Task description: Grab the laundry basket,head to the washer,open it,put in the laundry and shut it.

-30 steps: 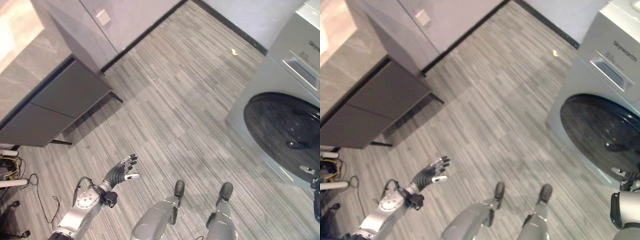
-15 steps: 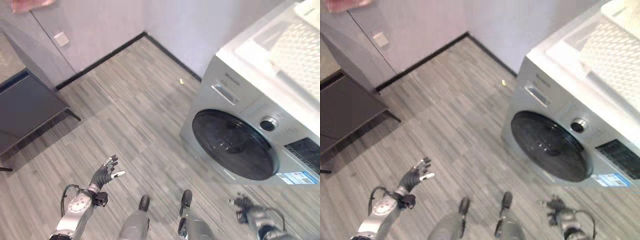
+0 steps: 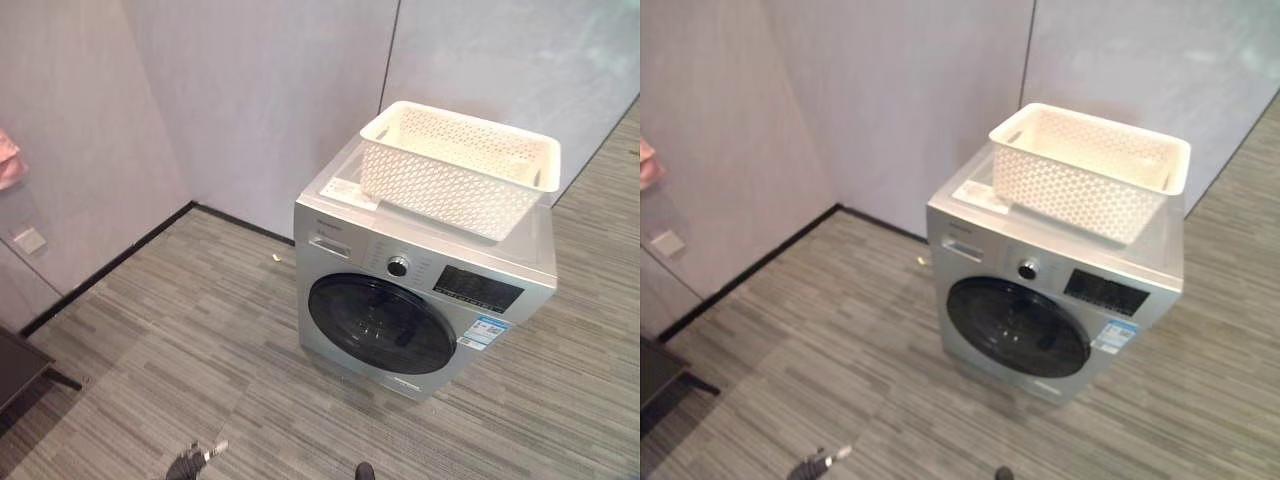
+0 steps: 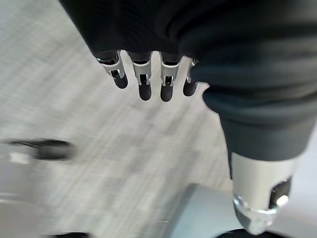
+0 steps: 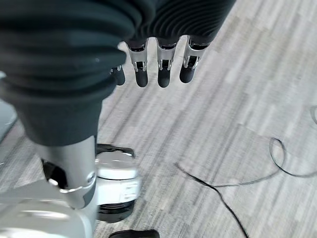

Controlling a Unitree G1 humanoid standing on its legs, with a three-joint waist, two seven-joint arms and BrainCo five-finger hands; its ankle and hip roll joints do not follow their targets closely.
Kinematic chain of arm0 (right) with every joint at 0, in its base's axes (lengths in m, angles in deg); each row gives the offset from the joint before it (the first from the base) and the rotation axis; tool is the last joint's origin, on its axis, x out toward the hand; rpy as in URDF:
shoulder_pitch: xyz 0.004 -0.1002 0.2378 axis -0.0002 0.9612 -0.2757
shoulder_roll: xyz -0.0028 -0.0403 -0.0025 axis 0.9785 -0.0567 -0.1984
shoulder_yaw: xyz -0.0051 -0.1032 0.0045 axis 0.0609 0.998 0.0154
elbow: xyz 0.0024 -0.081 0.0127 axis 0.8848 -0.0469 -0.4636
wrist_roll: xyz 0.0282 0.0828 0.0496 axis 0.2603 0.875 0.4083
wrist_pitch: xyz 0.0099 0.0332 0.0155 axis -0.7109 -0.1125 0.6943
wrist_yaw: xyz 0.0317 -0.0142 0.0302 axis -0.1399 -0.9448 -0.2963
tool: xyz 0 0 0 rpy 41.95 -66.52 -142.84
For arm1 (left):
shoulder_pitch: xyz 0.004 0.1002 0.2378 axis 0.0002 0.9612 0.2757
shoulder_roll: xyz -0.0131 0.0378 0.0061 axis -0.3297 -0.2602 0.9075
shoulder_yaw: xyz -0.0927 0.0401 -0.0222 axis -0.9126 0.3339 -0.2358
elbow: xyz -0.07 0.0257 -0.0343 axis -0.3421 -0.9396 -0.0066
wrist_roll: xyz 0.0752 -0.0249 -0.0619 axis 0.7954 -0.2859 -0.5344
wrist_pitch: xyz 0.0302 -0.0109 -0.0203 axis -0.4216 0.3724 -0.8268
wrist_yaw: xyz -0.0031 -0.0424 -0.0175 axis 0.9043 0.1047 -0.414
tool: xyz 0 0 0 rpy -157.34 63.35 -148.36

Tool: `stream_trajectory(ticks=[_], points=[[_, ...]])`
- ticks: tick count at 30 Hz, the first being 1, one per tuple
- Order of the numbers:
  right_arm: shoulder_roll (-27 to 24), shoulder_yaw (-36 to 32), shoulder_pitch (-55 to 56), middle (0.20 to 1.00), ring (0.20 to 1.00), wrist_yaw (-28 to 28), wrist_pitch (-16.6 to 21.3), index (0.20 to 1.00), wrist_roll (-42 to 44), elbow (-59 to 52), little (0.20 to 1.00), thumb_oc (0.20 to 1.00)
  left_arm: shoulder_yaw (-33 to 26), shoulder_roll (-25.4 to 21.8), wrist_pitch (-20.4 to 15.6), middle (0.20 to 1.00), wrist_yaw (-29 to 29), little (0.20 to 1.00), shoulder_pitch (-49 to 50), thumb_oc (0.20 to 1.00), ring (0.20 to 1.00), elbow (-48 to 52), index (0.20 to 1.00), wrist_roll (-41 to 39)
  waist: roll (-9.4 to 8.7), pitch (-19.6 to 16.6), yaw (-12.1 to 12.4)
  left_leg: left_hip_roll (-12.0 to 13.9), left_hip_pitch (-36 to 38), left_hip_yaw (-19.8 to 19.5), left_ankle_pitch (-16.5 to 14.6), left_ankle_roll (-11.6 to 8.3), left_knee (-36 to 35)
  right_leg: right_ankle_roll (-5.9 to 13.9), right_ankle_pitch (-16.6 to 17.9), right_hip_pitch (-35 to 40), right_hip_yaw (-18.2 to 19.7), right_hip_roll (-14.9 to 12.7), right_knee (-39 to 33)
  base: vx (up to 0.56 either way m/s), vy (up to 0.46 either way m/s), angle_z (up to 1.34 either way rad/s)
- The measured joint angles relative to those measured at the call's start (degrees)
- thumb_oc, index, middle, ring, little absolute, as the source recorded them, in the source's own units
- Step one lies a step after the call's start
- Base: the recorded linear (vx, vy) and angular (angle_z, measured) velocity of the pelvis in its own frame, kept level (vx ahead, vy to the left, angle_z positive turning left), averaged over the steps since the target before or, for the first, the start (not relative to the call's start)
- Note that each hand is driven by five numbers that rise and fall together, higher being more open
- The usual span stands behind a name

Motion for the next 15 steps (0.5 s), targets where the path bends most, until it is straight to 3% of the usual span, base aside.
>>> stream_trajectory(ticks=[15], points=[[-0.15,0.24,-2.13,1.000,1.000,0.05,0.35,1.000,0.10,-2.76,1.000,1.000,1.10,1.06,-0.12,1.000,-0.04,1.000,-0.74,1.000,1.000,2.52,1.000,-0.11,-0.13,-0.12,0.26,0.52,0.95,2.12,0.34,-0.50,-0.72,-0.37,0.39,-0.44,1.91,0.80,0.00,-0.02,-0.019,-0.07]])
